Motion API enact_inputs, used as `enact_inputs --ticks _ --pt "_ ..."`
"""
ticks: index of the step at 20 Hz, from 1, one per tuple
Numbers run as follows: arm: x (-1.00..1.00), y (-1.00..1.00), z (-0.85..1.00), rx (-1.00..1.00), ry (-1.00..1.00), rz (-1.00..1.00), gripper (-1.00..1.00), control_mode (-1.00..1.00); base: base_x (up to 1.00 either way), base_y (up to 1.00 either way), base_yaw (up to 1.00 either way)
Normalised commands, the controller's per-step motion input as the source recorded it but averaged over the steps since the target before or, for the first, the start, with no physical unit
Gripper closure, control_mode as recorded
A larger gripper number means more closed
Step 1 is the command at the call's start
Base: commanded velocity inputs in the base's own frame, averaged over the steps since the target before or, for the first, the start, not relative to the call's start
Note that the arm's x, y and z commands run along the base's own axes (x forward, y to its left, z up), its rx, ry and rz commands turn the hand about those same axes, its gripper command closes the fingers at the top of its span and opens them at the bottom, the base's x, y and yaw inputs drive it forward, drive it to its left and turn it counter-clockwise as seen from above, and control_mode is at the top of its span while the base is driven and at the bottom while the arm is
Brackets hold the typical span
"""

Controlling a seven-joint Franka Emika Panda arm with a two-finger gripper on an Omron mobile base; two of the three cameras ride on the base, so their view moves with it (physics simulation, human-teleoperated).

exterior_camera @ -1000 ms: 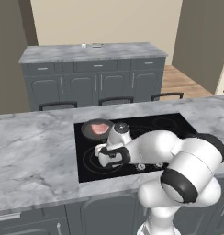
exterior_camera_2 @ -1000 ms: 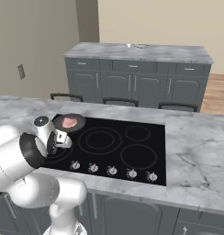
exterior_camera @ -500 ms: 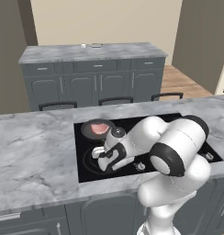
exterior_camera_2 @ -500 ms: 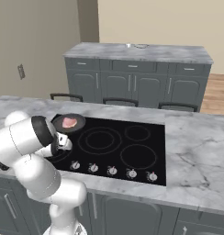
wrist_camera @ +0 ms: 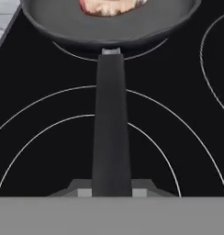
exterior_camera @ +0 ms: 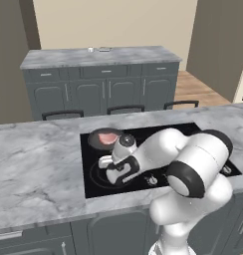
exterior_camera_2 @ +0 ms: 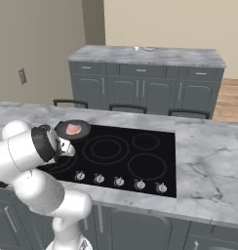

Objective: Pick up the pan with the steak in it and place it on the dining table. Then place the steak on the plate.

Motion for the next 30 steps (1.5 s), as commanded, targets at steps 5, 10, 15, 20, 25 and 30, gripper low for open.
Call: enact_inputs --ticks 5,10,15,20,25,30 --pt "-0.11 0.0 0.73 0.0 -0.09 -0.03 1.0 -1.0 0.0 0.0 0.0" --pt "-0.58 -0.15 0.72 0.0 -0.06 -0.01 1.0 -1.0 0.0 0.0 0.0" --pt "-0.85 -0.26 0.74 0.0 -0.02 0.0 1.0 -1.0 0.0 0.0 0.0" --pt "-0.98 -0.35 0.7 0.0 0.0 0.0 1.0 -1.0 0.0 0.0 0.0" --pt "-0.81 -0.15 0.5 -0.01 0.0 0.0 1.0 -1.0 0.0 0.0 0.0" --pt "-0.04 0.0 0.0 0.0 0.0 0.0 1.0 -1.0 0.0 0.0 0.0"
